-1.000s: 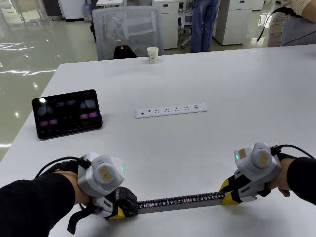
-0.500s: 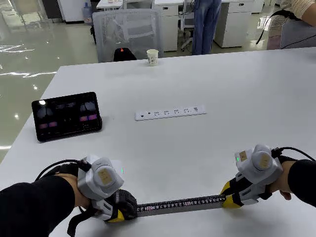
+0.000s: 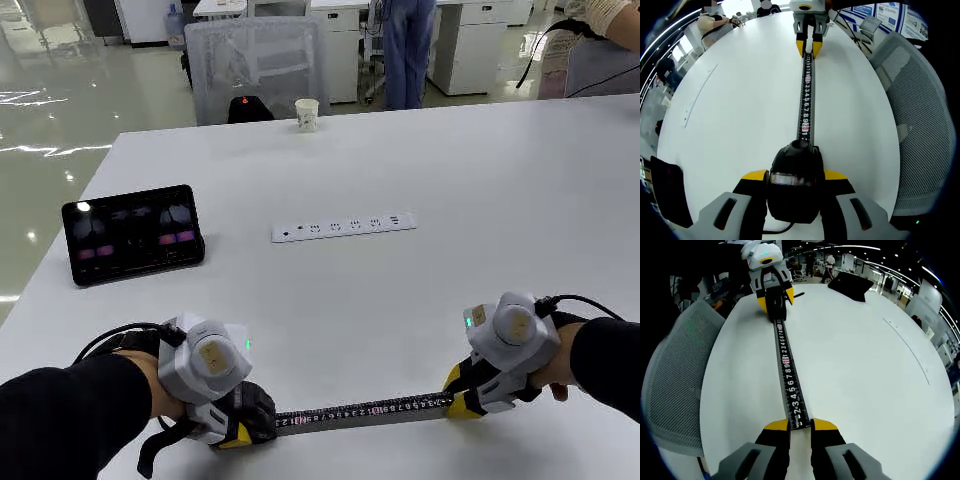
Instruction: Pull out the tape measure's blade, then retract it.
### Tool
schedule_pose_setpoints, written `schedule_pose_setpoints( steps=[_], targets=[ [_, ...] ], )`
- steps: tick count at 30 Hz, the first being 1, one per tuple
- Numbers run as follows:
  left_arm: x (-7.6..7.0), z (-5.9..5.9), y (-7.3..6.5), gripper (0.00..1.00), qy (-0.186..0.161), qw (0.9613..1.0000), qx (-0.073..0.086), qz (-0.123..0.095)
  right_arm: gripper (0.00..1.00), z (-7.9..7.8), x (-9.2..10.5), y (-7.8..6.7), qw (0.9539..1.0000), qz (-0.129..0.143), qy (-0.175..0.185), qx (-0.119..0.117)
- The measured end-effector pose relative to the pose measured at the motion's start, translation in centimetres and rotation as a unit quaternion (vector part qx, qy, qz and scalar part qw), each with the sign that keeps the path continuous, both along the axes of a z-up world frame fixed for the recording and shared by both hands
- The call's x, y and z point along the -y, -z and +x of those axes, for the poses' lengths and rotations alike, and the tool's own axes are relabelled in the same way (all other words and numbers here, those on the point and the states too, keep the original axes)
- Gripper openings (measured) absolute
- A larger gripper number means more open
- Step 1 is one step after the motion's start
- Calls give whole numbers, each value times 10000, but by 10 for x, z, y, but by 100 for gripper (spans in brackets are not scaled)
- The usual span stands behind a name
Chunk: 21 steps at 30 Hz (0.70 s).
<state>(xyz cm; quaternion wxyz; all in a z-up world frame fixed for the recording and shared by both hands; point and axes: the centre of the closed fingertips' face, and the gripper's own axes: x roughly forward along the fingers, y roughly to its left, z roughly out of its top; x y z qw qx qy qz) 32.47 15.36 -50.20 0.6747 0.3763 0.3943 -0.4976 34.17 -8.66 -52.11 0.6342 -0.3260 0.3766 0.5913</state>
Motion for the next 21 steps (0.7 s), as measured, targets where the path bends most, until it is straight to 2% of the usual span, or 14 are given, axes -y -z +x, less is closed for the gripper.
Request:
schedule_pose_setpoints(
  steps=[14, 18, 21],
  targets=[
    [-1, -1, -1, 35, 122, 9999, -36, 39, 12, -1, 1, 1, 9998, -120, -114, 99],
    [-3, 0, -4, 35, -6, 10000, -68, -7, 13, -2, 1, 0, 9997, -139, -160, 157],
    [-5, -1, -9, 34, -146, 9997, -129, -117, 13, -1, 2, 0, 9997, -207, -25, 159]
  ],
)
